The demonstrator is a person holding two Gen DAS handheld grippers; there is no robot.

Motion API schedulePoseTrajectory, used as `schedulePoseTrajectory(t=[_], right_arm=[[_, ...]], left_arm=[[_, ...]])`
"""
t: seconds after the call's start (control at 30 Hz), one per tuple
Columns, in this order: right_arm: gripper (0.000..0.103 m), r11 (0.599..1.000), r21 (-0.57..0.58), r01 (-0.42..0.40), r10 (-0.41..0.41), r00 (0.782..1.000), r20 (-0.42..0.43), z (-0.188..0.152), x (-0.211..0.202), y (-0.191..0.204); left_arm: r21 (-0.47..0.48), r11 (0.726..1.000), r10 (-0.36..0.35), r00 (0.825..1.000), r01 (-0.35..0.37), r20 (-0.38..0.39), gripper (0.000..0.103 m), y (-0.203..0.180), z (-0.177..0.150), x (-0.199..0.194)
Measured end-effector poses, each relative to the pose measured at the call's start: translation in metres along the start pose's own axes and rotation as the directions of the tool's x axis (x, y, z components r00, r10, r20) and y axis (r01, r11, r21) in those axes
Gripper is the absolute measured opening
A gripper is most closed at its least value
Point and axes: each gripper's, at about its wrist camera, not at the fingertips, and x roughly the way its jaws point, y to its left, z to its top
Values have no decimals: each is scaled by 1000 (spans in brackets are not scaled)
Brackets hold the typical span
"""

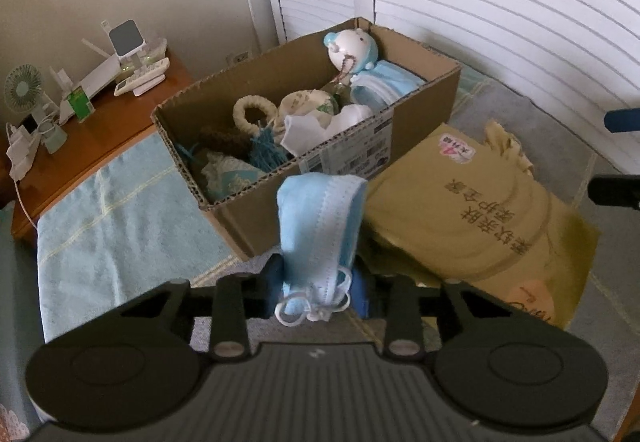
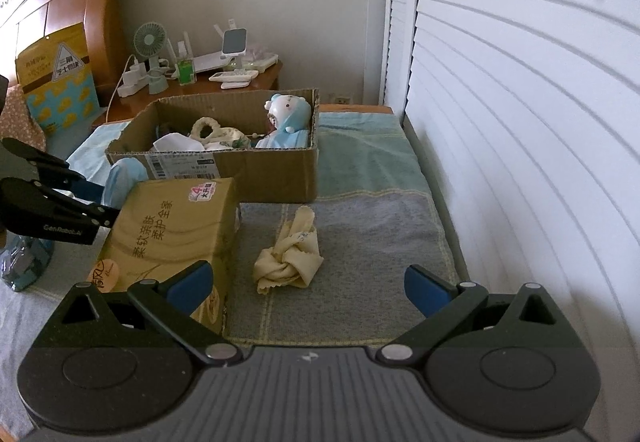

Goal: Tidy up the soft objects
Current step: 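Grasp the blue face mask with the left tool and lift it, then grasp the cream cloth with the right tool while the left tool holds the mask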

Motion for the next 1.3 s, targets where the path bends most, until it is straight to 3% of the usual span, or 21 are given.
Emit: schedulePoseTrajectory(t=[0.07,0.3,0.57,0.83,0.97,1.1,1.3], right_arm=[[103,1000,-1,-1,1,1000,3,0,-1,0],[103,1000,-6,-5,5,1000,16,0,-8,1],[103,1000,1,-11,11,999,30,1,-14,-1],[103,1000,10,-14,14,1000,22,0,-8,-4],[101,1000,1,-17,17,1000,20,2,-5,-4],[87,1000,21,-19,19,1000,9,5,7,-8],[75,999,34,-39,39,999,-20,11,28,-13]], left_arm=[[4,1000,0,1000,0,5,28,-1,0,-4],[-8,1000,2,1000,-2,27,26,-3,-3,-23],[-62,998,-30,1000,30,-4,26,-12,-22,-51],[-136,991,-19,998,11,-58,30,-18,-47,-43],[-165,986,4,999,-12,-44,41,-17,-51,-40],[-195,980,24,1000,-27,-15,47,-17,-53,-38],[-216,975,50,999,-45,17,61,-17,-53,-33]])
